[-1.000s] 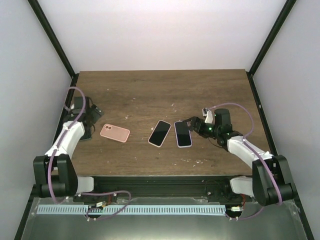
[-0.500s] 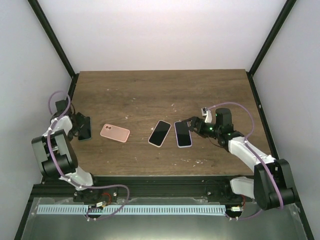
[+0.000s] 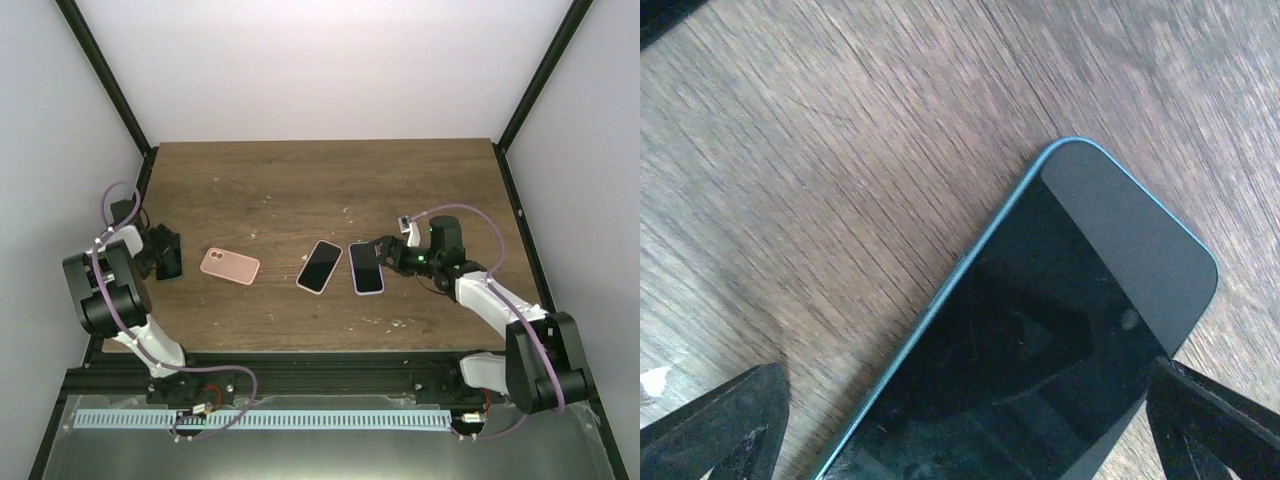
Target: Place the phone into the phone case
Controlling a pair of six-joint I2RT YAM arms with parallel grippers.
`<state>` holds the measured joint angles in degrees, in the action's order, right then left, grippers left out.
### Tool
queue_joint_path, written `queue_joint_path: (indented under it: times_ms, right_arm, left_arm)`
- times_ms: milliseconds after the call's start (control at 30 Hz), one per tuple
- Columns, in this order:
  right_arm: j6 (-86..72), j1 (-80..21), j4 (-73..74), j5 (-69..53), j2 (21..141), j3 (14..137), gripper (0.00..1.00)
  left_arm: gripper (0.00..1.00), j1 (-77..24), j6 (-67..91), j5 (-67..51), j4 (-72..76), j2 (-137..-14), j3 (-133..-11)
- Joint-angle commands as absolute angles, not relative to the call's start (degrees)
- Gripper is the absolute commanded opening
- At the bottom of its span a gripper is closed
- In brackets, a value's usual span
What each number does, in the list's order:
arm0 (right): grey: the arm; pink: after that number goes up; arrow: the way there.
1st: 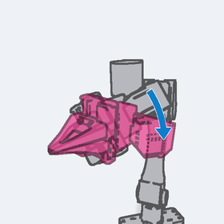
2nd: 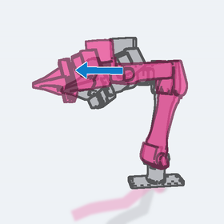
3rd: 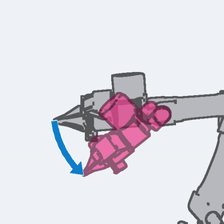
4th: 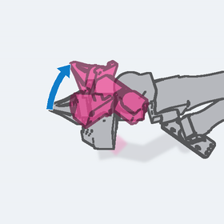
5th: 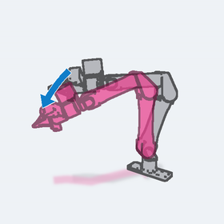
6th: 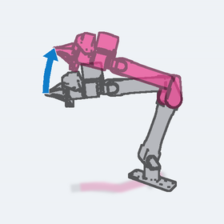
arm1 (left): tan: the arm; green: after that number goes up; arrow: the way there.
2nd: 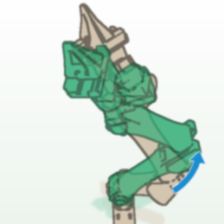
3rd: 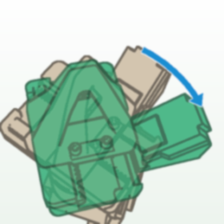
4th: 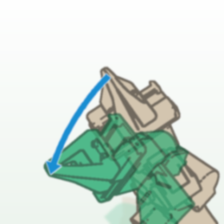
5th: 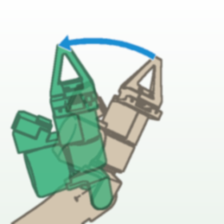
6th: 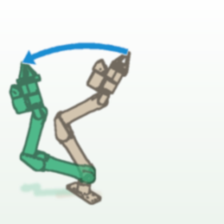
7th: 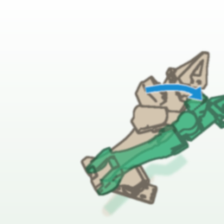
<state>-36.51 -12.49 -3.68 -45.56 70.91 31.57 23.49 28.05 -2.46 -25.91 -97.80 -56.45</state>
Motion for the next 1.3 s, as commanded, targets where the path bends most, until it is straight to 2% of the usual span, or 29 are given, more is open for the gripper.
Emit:
queue_joint_path:
  times_ms: [0, 200, 367, 500, 633, 733, 1000, 1133, 1267]
  right_arm:
    - [-35.57, -12.24, -3.49, -47.01, 68.93, 33.34, 1.0]
    - [-36.12, -12.27, -2.71, -46.91, 67.14, 33.6, 1.0]
    - [-37.56, -12.33, -4.14, -46.62, 65.36, 32.46, 0.99]
    - [-36.65, -12.32, -2.79, -45.36, 65.03, 32.97, 0.99]
    - [-36.93, -12.36, -3.38, -45.72, 64.91, 32.35, 0.98]
    - [-36.42, -12.33, -2.59, -46.05, 64.83, 32.72, 0.98]
    - [-35.28, -12.36, -1.08, -44.41, 62.46, 32.87, 0.97]
    - [-32.66, -15.3, -0.21, -42.12, 63.14, 34.6, 0.97]
    - [-33.39, -21.18, 0.18, -38.37, 64.62, 37.2, 0.92]
  left_arm:
    - [0.99, 23.55, 29.43, -8.63, -23.61, -98.76, -54.85]
    - [0.97, 22.51, 32.57, -15.37, -19.73, -97.69, -50.75]
    - [0.96, 17.69, 34.95, -19.26, -18.32, -96.21, -50.85]
    - [0.96, 15.89, 35.83, -16.43, -19.54, -93.88, -51.79]
    - [0.99, 15.91, 36.3, -7.37, -23.21, -92.68, -52.94]
    - [0.95, 15.86, 38.17, -3.36, -27.61, -94.49, -55.64]
    - [0.91, 15.45, 47.38, 1.13, -36.39, -95.8, -61.79]
    - [0.92, 14.96, 43.5, 1.19, -38.63, -94.03, -64.47]
    - [0.9, 14.68, 38.76, 1.39, -36.24, -89.9, -61.54]
